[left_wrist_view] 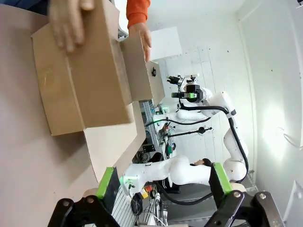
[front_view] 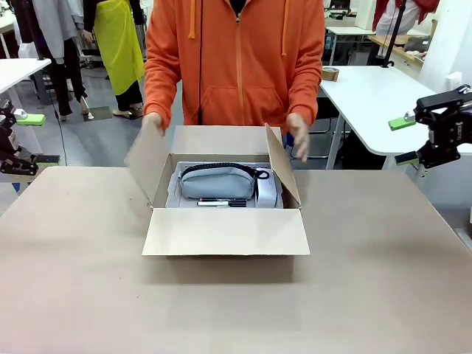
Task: Pack the gift set into the box.
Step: Press and hold the closed box until the human finishes sealing it.
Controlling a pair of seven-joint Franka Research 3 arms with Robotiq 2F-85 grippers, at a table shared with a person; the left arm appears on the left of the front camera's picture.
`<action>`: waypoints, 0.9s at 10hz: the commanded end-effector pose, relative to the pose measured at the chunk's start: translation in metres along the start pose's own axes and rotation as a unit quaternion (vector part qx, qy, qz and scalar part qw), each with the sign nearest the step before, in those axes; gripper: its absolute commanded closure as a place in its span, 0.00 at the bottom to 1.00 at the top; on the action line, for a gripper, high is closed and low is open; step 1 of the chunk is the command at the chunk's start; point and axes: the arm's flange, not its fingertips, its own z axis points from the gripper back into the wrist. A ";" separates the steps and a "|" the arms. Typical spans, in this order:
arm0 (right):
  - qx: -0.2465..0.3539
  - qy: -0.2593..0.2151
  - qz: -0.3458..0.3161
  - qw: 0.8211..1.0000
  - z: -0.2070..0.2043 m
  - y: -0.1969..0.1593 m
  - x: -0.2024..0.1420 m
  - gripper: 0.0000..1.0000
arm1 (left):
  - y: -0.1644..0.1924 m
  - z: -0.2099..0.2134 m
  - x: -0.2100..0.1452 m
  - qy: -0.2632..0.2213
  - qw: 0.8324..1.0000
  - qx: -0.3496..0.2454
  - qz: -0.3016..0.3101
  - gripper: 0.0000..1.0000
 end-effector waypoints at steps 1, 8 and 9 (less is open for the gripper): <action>-0.004 0.005 0.006 1.000 0.000 0.000 -0.001 0.00 | -0.002 -0.002 -0.001 -0.010 1.000 -0.016 -0.004 0.00; -0.004 0.005 0.006 1.000 0.000 0.000 -0.001 0.00 | -0.002 -0.002 -0.001 -0.010 1.000 -0.016 -0.004 0.00; -0.004 0.005 0.006 1.000 0.000 0.000 -0.001 0.00 | -0.002 -0.002 -0.001 -0.010 1.000 -0.016 -0.004 0.00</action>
